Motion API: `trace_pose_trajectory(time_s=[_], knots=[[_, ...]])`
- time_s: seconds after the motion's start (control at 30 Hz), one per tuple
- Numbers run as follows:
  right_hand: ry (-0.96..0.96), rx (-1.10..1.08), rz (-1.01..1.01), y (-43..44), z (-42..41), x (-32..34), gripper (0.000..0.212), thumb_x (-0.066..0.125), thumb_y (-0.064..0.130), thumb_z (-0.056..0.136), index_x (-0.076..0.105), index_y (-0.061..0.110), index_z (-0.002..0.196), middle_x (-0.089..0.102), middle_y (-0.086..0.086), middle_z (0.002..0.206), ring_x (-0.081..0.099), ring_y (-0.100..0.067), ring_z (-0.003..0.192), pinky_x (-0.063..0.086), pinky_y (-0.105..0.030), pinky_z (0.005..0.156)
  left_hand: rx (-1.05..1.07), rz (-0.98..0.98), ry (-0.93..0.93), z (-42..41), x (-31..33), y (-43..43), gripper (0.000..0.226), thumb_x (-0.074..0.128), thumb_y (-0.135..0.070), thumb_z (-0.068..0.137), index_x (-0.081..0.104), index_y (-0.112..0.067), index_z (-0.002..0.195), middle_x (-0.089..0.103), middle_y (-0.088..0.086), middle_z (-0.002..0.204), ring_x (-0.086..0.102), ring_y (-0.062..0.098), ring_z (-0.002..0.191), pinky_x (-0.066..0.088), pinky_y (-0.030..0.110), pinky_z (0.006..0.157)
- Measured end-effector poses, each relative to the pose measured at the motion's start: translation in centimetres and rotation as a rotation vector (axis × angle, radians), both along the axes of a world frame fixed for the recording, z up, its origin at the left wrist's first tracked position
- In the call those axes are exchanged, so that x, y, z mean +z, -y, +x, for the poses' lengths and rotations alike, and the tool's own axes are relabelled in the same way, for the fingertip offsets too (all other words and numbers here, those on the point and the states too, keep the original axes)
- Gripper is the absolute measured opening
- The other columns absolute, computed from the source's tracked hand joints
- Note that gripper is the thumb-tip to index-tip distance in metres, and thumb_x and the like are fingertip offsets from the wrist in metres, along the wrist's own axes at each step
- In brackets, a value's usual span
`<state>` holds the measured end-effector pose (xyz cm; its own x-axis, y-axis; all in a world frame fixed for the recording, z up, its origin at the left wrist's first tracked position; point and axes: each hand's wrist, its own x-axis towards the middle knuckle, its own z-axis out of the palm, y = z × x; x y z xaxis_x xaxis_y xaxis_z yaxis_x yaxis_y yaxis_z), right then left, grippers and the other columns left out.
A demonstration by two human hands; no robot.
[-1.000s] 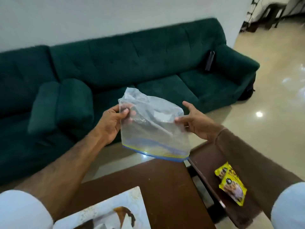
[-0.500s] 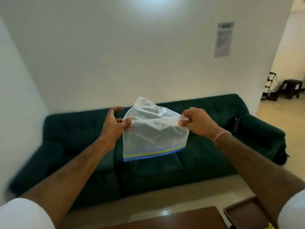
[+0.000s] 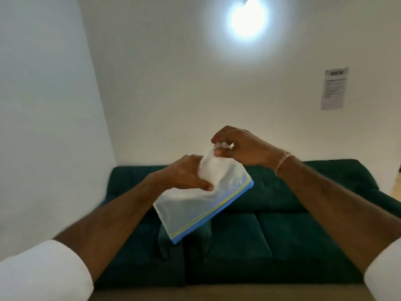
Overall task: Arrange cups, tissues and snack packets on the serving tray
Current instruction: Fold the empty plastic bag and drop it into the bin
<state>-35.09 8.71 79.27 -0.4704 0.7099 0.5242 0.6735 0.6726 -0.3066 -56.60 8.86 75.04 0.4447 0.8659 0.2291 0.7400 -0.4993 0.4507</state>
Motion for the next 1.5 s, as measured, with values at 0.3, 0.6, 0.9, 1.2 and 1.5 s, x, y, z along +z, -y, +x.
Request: trace_pose_trajectory(time_s=[0.3, 0.6, 0.9, 1.2, 1.5], knots=[[-0.998, 0.223, -1.019, 1.9, -4.5, -9.3, 0.131, 0.098, 0.039, 0.046, 0.026, 0.018, 0.154, 0.053, -0.013, 0.146, 0.056, -0.031, 0.13, 0.04, -0.05, 0.114, 0.005, -0.399, 1.058, -4.5, -4.1, 0.6, 0.047, 0.09, -0.014, 0.072, 0.072, -0.003, 0.114, 0.072, 0.023, 0.112, 0.069, 0.042, 0.105, 0.056, 0.05, 0.083], [-1.037, 0.286, -1.048, -1.3, -7.8, -12.7, 0.047, 0.083, 0.016, 0.076, 0.069, -0.003, 0.116, 0.07, -0.028, 0.117, 0.067, -0.045, 0.108, 0.052, -0.058, 0.098, -0.108, -0.511, 1.037, -7.8, -6.9, 0.8, 0.052, 0.076, 0.0, 0.083, 0.061, -0.005, 0.132, 0.063, 0.022, 0.133, 0.061, 0.038, 0.123, 0.055, 0.046, 0.092], [-0.957, 0.442, -1.073, -4.3, -9.4, -13.2, 0.047, 0.081, 0.007, 0.076, 0.063, 0.001, 0.119, 0.073, -0.021, 0.111, 0.074, -0.034, 0.095, 0.061, -0.041, 0.077, -0.023, -0.493, 1.062, -10.3, -8.2, 0.7, 0.043, 0.074, 0.008, 0.081, 0.067, -0.001, 0.123, 0.07, 0.019, 0.115, 0.069, 0.029, 0.101, 0.057, 0.047, 0.093], [-0.79, 0.171, -0.523, -5.5, -11.6, -14.0, 0.051, 0.059, 0.014, 0.095, 0.046, 0.055, 0.121, 0.053, -0.008, 0.083, 0.053, -0.019, 0.069, 0.056, -0.036, 0.07, 0.562, -0.087, 1.177, -10.3, -10.9, -0.1, 0.058, 0.075, -0.015, 0.084, 0.045, -0.042, 0.125, 0.069, 0.007, 0.101, 0.072, 0.024, 0.091, 0.061, 0.046, 0.082], [-0.284, 0.282, -0.63, -5.8, -12.5, -13.3, 0.075, 0.088, 0.021, 0.073, 0.052, 0.023, 0.139, 0.06, 0.011, 0.123, 0.062, -0.005, 0.108, 0.047, -0.015, 0.094, 0.376, -0.122, 0.763, -13.1, -10.5, 1.1, 0.066, 0.093, -0.02, 0.066, 0.064, -0.026, 0.125, 0.063, -0.008, 0.124, 0.063, 0.009, 0.112, 0.056, 0.026, 0.09]])
